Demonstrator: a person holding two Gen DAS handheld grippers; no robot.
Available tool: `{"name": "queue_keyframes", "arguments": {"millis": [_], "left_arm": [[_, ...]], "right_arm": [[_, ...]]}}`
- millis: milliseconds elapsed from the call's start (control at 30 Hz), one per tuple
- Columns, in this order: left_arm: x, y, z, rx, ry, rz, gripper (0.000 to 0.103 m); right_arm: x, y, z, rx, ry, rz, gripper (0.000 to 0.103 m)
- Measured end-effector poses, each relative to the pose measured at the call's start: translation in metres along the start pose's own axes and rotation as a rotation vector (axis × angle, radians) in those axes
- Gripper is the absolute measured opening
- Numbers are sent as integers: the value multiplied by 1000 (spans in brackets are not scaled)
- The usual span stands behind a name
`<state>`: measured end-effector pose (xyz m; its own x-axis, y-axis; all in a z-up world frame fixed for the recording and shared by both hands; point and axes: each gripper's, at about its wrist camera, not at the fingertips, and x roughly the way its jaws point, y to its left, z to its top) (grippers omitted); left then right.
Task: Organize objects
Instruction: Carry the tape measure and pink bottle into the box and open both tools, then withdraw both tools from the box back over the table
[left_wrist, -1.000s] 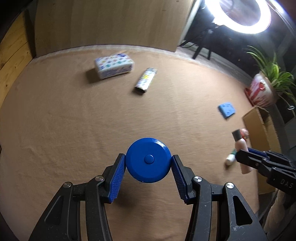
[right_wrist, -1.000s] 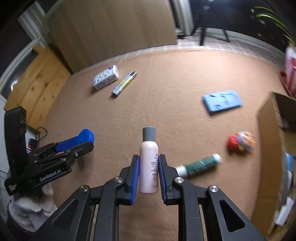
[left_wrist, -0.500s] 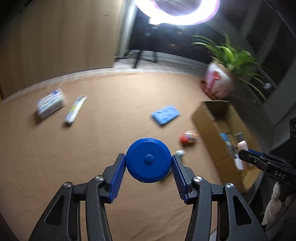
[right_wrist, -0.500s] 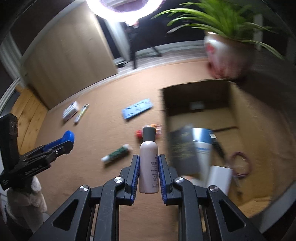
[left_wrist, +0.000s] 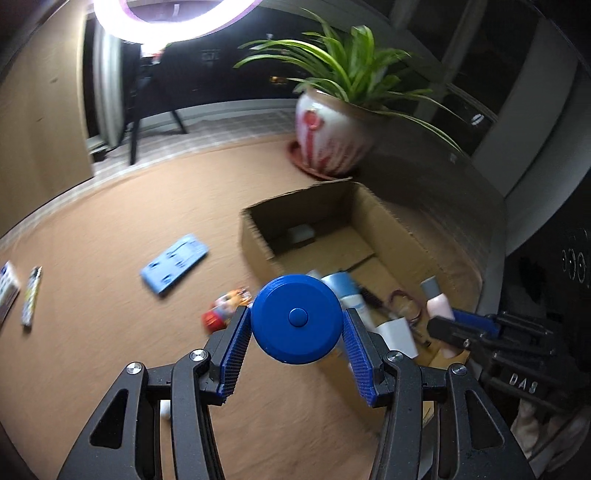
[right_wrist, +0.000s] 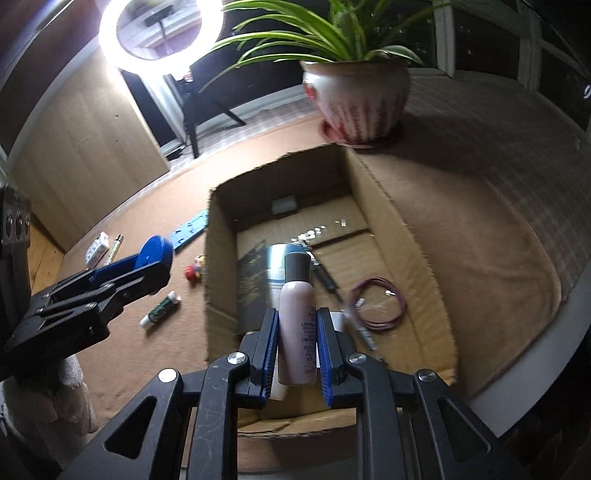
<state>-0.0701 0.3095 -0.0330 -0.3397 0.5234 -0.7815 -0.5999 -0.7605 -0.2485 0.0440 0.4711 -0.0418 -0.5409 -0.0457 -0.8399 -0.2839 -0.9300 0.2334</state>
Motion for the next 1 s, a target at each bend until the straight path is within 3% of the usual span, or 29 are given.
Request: {"name": "queue_keyframes", "arguments": {"millis": [333, 400, 433, 467, 1000], "left_arm": [[24, -25, 18, 32, 8, -25, 55], [28, -25, 19, 34, 32, -43, 66], [28, -25, 19, 33, 37, -50, 69], [27, -24, 19, 31, 32, -43, 69], [-1, 42, -2, -71, 33, 25, 69]], "right_arm": [[1, -19, -2, 51, -2, 14, 20], [0, -21, -1, 62, 5, 32, 38], [0, -22, -1, 75, 0, 31, 55], [-1, -23, -1, 86, -13, 32, 59], [2, 1, 8, 81, -19, 69, 59]]}}
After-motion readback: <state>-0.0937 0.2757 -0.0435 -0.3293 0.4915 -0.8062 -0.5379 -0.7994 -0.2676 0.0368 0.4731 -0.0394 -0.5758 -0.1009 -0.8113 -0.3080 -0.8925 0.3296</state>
